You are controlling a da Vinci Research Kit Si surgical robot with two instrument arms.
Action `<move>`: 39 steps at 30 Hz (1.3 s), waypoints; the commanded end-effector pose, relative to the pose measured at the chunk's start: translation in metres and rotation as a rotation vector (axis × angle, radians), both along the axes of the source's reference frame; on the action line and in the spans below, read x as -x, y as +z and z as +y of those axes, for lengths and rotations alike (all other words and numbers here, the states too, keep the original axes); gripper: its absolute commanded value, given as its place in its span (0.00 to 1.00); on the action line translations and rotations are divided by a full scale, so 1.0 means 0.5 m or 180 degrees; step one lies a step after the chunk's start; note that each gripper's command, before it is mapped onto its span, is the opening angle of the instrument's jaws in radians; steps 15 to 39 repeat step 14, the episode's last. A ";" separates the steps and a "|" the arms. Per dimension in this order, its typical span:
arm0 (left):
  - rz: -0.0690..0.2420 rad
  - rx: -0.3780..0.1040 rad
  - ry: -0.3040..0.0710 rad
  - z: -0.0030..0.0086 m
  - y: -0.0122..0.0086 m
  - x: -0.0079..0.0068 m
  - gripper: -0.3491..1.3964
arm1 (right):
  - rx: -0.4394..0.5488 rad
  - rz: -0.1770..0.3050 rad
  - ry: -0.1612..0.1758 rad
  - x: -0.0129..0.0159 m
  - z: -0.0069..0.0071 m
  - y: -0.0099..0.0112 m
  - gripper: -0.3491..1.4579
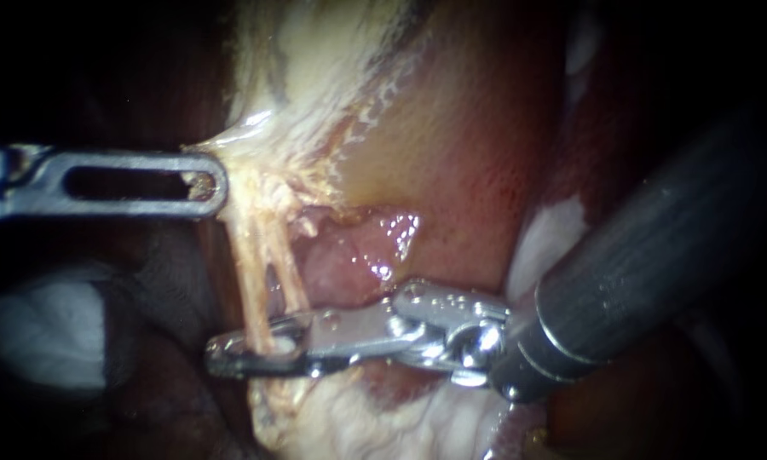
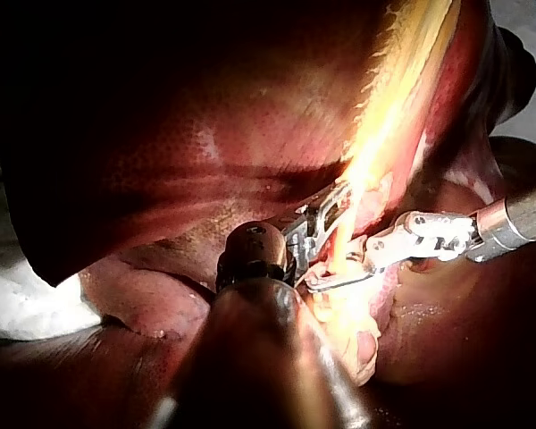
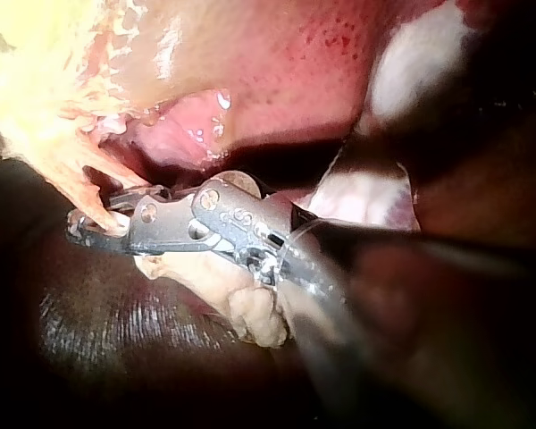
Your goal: Clipping first clip left tube
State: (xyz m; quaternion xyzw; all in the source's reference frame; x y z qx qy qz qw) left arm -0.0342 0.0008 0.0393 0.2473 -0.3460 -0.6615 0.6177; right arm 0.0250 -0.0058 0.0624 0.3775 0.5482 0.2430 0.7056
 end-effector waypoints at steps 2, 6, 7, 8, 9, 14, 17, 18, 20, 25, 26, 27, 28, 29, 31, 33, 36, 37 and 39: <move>0.0001 0.0000 0.0000 0.0000 0.0000 0.0000 0.00 | 0.0002 -0.0009 -0.0010 0.0000 -0.0002 0.0000 0.00; 0.0001 0.0000 0.0000 0.0000 0.0000 0.0000 0.00 | 0.0003 -0.0015 -0.0017 0.0001 -0.0002 -0.0001 0.00; 0.0001 0.0000 0.0000 0.0000 0.0000 0.0000 0.00 | 0.0003 -0.0015 -0.0017 0.0001 -0.0002 -0.0001 0.00; 0.0001 0.0000 -0.0001 0.0000 0.0000 0.0000 0.00 | 0.0003 -0.0015 -0.0018 0.0002 -0.0002 -0.0001 0.00; 0.0001 -0.0001 -0.0001 0.0000 0.0000 0.0000 0.00 | 0.0005 -0.0022 -0.0024 0.0002 -0.0002 -0.0001 0.00; 0.0008 0.0003 -0.0007 0.0000 0.0000 0.0001 0.00 | 0.0005 -0.0022 -0.0024 0.0003 -0.0002 -0.0001 0.00; 0.0008 0.0003 -0.0007 0.0000 0.0000 0.0001 0.00 | 0.0005 -0.0022 -0.0024 0.0003 -0.0002 -0.0001 0.00; 0.0008 0.0003 -0.0007 0.0000 0.0000 0.0001 0.00 | 0.0005 -0.0022 -0.0024 0.0003 -0.0002 -0.0001 0.00; 0.0008 0.0003 -0.0007 0.0000 0.0000 0.0001 0.00 | 0.0005 -0.0022 -0.0024 0.0003 -0.0002 -0.0001 0.00; 0.0008 0.0003 -0.0007 0.0000 0.0000 0.0001 0.00 | 0.0005 -0.0022 -0.0024 0.0003 -0.0002 -0.0001 0.00; 0.0008 0.0003 -0.0007 0.0000 0.0000 0.0001 0.00 | 0.0005 -0.0022 -0.0024 0.0003 -0.0002 -0.0001 0.00; 0.0008 0.0003 -0.0007 0.0000 0.0000 0.0001 0.00 | 0.0005 -0.0022 -0.0024 0.0003 -0.0002 -0.0001 0.00; 0.0008 0.0003 -0.0007 0.0000 0.0000 0.0001 0.00 | 0.0005 -0.0022 -0.0024 0.0003 -0.0002 -0.0001 0.00; 0.0008 0.0003 -0.0007 0.0000 0.0000 0.0001 0.00 | 0.0005 -0.0022 -0.0024 0.0003 -0.0002 -0.0001 0.00; 0.0008 0.0003 -0.0007 0.0000 0.0000 0.0001 0.00 | 0.0005 -0.0022 -0.0024 0.0003 -0.0002 -0.0001 0.00; 0.0008 0.0003 -0.0007 0.0000 0.0000 0.0001 0.00 | 0.0005 -0.0022 -0.0024 0.0003 -0.0002 -0.0001 0.00; 0.0008 0.0003 -0.0007 0.0000 0.0000 0.0001 0.00 | 0.0005 -0.0022 -0.0024 0.0003 -0.0002 -0.0001 0.00; 0.0008 0.0003 -0.0007 0.0000 0.0000 0.0001 0.00 | 0.0005 -0.0022 -0.0024 0.0003 -0.0002 -0.0001 0.00; 0.0008 0.0003 -0.0007 0.0000 0.0000 0.0001 0.00 | 0.0005 -0.0022 -0.0024 0.0003 -0.0002 -0.0001 0.00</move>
